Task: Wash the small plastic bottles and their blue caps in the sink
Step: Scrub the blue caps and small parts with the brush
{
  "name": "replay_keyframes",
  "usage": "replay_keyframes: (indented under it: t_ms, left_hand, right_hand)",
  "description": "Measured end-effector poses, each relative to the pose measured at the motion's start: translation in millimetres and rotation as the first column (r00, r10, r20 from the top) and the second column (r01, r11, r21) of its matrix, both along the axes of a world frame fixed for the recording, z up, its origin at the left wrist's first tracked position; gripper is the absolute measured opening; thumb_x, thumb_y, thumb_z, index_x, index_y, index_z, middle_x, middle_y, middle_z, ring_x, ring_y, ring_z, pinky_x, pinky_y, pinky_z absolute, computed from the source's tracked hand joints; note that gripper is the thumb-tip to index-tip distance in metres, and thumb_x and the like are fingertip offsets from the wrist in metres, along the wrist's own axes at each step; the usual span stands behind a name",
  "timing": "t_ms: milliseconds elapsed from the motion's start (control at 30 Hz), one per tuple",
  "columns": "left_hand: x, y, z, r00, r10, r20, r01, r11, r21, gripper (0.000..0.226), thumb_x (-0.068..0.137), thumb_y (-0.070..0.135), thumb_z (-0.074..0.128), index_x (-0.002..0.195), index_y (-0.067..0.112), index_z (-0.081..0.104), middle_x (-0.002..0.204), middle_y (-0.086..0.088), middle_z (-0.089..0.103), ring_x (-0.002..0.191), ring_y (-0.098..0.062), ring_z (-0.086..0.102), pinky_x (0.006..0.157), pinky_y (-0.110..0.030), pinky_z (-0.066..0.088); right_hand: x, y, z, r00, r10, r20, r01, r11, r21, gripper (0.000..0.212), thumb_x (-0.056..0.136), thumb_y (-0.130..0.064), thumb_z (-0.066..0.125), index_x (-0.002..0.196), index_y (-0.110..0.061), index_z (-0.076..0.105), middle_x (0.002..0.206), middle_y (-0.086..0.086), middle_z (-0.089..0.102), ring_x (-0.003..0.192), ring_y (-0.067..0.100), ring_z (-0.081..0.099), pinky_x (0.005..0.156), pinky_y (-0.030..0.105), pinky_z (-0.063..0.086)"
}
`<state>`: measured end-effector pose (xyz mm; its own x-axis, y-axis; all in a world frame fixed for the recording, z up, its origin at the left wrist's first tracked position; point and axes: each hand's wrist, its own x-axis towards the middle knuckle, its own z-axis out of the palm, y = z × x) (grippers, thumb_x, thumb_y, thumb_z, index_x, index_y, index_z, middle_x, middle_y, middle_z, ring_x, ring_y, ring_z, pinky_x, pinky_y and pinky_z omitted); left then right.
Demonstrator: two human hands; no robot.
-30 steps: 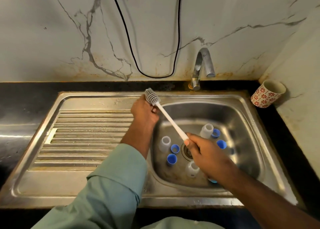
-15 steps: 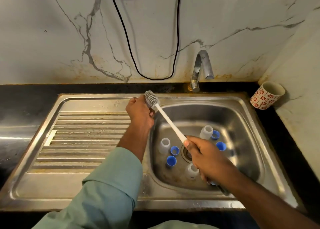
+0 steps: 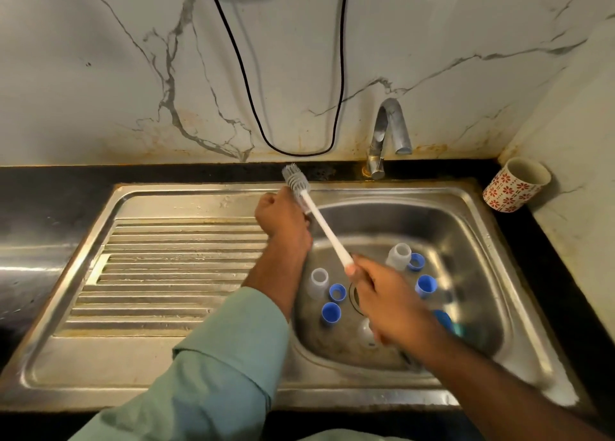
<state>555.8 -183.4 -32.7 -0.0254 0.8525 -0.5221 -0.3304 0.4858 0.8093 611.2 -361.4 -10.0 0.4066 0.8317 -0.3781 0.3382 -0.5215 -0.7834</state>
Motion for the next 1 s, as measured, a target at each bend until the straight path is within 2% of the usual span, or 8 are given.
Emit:
replay_keyframes:
  t_ms: [133, 300, 433, 567, 700, 800, 867, 1000]
  left_hand:
    - [3, -18, -9, 0.997, -0.040, 0.058, 0.046, 0.994, -0.099, 0.022, 0.098, 0.034, 0.059, 0.086, 0.016, 0.055, 0.081, -0.005, 0.058, 0.061, -0.014, 0.049, 0.046, -0.024, 0.039]
    - [-13, -9, -18, 0.946, -0.203, 0.254, 0.232, 0.969, -0.087, 0.062, 0.093, 0.068, 0.038, 0.118, 0.018, 0.064, 0.090, -0.004, 0.062, 0.050, -0.004, 0.044, 0.039, -0.016, 0.040]
    - [-14, -14, -14, 0.892, -0.250, 0.377, 0.267, 0.964, 0.007, 0.050, 0.082, 0.052, 0.062, 0.108, 0.009, 0.056, 0.084, -0.006, 0.061, 0.060, -0.007, 0.060, 0.057, -0.022, 0.057]
    - [-13, -10, -14, 0.866, -0.176, 0.468, 0.230, 0.971, -0.061, 0.041, 0.101, 0.050, 0.041, 0.113, 0.012, 0.048, 0.109, -0.018, 0.063, 0.091, -0.029, 0.072, 0.083, -0.045, 0.057]
    - [-4, -23, -14, 0.870, -0.315, 0.380, 0.347, 0.938, -0.015, 0.038, 0.105, 0.046, 0.037, 0.101, 0.015, 0.059, 0.088, -0.008, 0.073, 0.088, -0.027, 0.074, 0.080, -0.042, 0.053]
    - [-1, -14, -12, 0.876, -0.122, 0.466, 0.188, 0.977, -0.097, 0.044, 0.102, 0.049, 0.043, 0.104, 0.008, 0.060, 0.079, -0.010, 0.064, 0.071, -0.021, 0.068, 0.073, -0.035, 0.056]
    - [-3, -5, -15, 0.856, -0.010, 0.517, 0.089, 0.988, -0.128, 0.044, 0.100, 0.047, 0.048, 0.116, 0.007, 0.056, 0.078, -0.009, 0.060, 0.062, -0.017, 0.061, 0.071, -0.032, 0.056]
    - [6, -11, -12, 0.868, -0.064, 0.493, 0.106, 0.993, -0.058, 0.043, 0.099, 0.043, 0.051, 0.124, 0.009, 0.056, 0.085, -0.010, 0.066, 0.067, -0.018, 0.069, 0.067, -0.031, 0.059]
  right_hand:
    - [20, 9, 10, 0.998, -0.060, 0.005, 0.060, 0.997, 0.041, 0.018, 0.103, -0.038, 0.040, 0.092, -0.045, 0.051, 0.059, 0.001, 0.052, 0.040, 0.014, 0.044, 0.040, 0.028, 0.042]
    - [26, -22, 8, 0.995, -0.075, -0.068, 0.076, 0.997, 0.008, 0.021, 0.102, -0.038, 0.042, 0.115, -0.039, 0.058, 0.063, 0.004, 0.048, 0.041, 0.014, 0.040, 0.041, 0.027, 0.041]
    - [21, -31, 4, 0.989, -0.095, -0.113, 0.100, 0.994, 0.042, 0.020, 0.101, -0.038, 0.043, 0.106, -0.034, 0.062, 0.062, 0.002, 0.048, 0.043, 0.013, 0.041, 0.043, 0.028, 0.042]
    - [11, -39, 10, 0.987, -0.077, -0.143, 0.089, 0.993, 0.081, 0.027, 0.100, -0.035, 0.043, 0.093, -0.053, 0.063, 0.059, 0.000, 0.045, 0.046, 0.015, 0.039, 0.045, 0.031, 0.041]
    - [6, -29, 7, 0.998, -0.031, -0.049, 0.032, 0.999, 0.021, 0.026, 0.102, -0.037, 0.041, 0.090, -0.052, 0.059, 0.052, -0.010, 0.053, 0.043, 0.012, 0.042, 0.044, 0.030, 0.044]
    - [4, -27, 12, 0.999, 0.019, -0.033, -0.019, 1.000, -0.018, 0.022, 0.103, -0.037, 0.038, 0.101, -0.034, 0.060, 0.053, -0.026, 0.056, 0.040, 0.013, 0.043, 0.043, 0.029, 0.044]
    - [0, -31, 17, 0.996, 0.079, -0.037, -0.081, 0.995, -0.062, 0.024, 0.103, -0.038, 0.038, 0.098, -0.031, 0.060, 0.060, -0.016, 0.059, 0.038, 0.014, 0.046, 0.043, 0.029, 0.046]
    - [-1, -13, 16, 0.999, 0.015, -0.045, -0.017, 0.998, -0.055, 0.025, 0.103, -0.039, 0.036, 0.103, -0.027, 0.059, 0.066, -0.008, 0.051, 0.037, 0.015, 0.045, 0.041, 0.028, 0.044]
